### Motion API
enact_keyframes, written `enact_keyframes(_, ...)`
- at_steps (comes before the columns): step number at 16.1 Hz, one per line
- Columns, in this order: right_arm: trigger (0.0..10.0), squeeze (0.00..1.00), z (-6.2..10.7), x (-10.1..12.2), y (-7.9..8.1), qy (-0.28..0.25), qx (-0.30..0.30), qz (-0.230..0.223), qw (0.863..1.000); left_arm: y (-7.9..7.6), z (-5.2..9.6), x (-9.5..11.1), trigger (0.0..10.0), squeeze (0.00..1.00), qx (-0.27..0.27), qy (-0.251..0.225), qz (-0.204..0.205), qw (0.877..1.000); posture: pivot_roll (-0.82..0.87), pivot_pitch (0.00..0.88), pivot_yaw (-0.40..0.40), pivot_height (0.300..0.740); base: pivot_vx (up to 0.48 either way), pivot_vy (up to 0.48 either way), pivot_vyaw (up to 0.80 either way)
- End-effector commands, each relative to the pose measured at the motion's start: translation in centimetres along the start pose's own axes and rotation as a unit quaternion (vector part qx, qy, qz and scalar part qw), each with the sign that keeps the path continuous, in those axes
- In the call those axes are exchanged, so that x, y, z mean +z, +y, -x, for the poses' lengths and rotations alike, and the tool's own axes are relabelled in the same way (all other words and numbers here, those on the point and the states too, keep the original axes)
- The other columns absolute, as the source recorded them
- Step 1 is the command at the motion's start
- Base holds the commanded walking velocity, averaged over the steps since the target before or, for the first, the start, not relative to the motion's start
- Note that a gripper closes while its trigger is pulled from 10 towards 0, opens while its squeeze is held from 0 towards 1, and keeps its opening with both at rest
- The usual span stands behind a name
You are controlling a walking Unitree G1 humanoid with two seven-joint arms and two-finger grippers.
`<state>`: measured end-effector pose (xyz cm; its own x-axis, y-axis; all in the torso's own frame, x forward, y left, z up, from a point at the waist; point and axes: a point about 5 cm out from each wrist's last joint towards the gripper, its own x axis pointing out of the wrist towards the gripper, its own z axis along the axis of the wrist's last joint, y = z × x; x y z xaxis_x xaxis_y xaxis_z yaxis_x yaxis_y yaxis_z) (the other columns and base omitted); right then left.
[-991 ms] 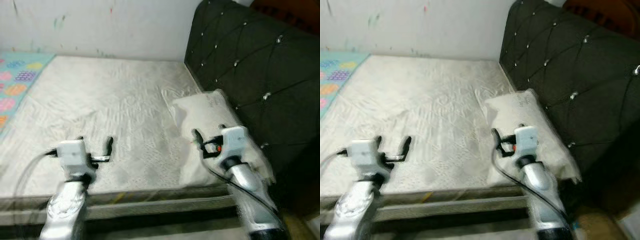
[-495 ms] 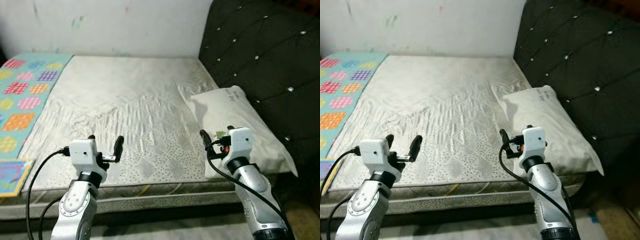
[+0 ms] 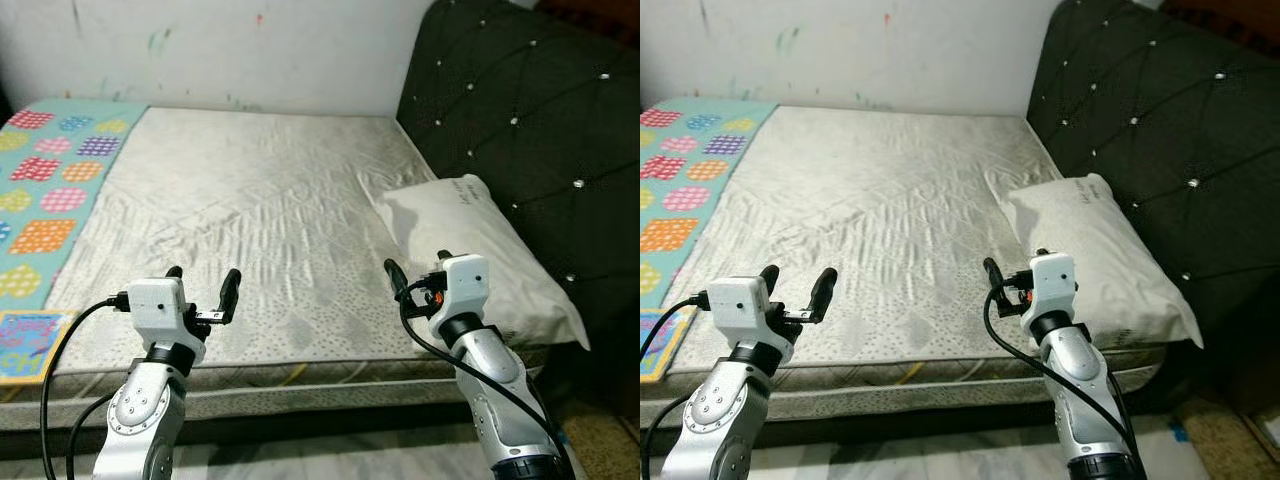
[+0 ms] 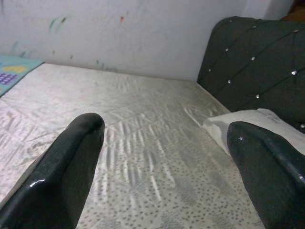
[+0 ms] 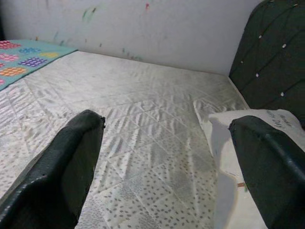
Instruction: Clean up the room
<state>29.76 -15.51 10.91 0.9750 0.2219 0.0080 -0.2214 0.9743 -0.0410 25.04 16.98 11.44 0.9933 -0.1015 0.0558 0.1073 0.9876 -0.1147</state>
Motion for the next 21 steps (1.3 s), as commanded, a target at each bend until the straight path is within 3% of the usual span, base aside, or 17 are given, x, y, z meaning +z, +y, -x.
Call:
enact_keyframes(1, 10.0, 0.00, -0.05, 0.40, -0.46, -0.006, -0.005, 0.001, 1.000, -0.21, -0.08, 0.28, 10.0, 0.00, -0.007, -0.007, -0.001, 1.000, -0.01, 0.000, -0.063, 0.740, 0.296, 0.000, 0.00)
enact_keyframes(16, 10.0, 0.00, 0.01, 0.25, -0.49, -0.003, -0.008, 0.000, 1.000, -0.15, -0.04, 0.16, 10.0, 0.00, -0.008, -0.002, -0.001, 1.000, -0.02, 0.000, -0.061, 0.740, 0.297, 0.000, 0.00)
enact_keyframes(21, 10.0, 0.00, -0.12, 0.24, -0.43, -0.004, -0.005, -0.001, 1.000, 0.46, -0.09, -0.32, 10.0, 0.00, 0.021, 0.015, 0.002, 1.000, -0.01, 0.000, -0.064, 0.740, 0.000, 0.000, 0.00)
